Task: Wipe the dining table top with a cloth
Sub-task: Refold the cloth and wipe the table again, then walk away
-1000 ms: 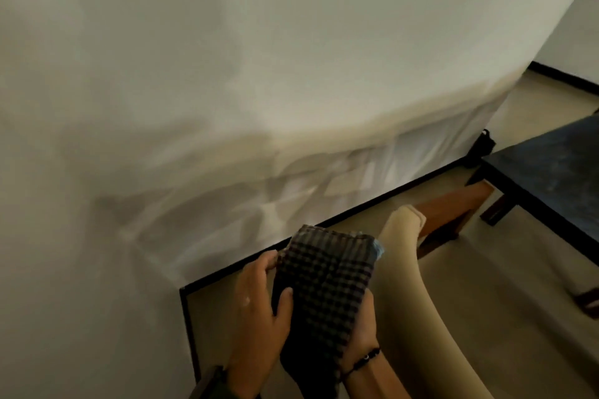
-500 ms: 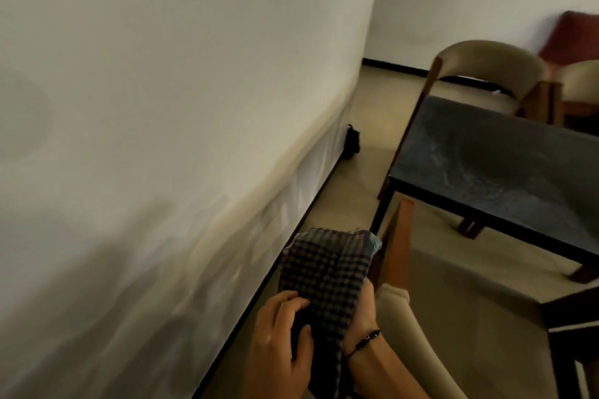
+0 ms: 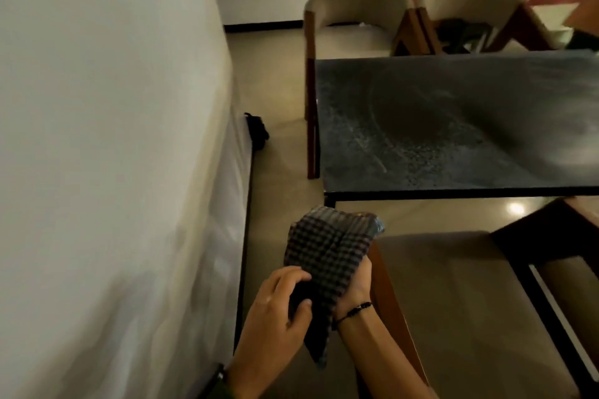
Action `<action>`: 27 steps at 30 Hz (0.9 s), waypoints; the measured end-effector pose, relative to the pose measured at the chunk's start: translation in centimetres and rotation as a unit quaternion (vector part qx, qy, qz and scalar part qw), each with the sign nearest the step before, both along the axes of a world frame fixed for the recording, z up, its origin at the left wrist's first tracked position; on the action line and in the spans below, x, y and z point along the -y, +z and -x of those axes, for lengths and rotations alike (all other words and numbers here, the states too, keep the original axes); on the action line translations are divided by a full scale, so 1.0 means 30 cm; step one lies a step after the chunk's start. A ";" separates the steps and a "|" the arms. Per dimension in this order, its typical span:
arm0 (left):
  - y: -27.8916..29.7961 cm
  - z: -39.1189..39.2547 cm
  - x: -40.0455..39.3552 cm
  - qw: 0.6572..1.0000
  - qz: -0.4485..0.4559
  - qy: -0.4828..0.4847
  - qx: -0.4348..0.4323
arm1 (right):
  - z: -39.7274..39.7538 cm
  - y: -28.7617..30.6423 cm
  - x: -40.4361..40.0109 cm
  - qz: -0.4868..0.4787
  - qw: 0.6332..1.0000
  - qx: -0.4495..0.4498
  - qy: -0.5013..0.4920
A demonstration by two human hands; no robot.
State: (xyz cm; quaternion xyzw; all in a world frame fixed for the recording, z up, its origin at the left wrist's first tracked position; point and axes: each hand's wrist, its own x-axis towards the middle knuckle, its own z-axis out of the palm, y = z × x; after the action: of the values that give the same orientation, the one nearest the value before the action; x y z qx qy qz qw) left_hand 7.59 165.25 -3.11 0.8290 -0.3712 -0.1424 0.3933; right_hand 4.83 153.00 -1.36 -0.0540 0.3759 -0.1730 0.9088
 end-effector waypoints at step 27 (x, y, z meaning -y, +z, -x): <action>-0.200 -1.172 1.190 0.867 -0.097 -0.487 -0.044 | -0.710 -0.440 0.658 0.657 0.372 -0.550 0.357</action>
State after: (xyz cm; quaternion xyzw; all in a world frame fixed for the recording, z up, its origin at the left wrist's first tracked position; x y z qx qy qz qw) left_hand 42.76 129.56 -9.12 0.5696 -0.6945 -0.3875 0.2077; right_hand 26.13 133.27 -14.56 -0.8467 0.5065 0.0427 0.1573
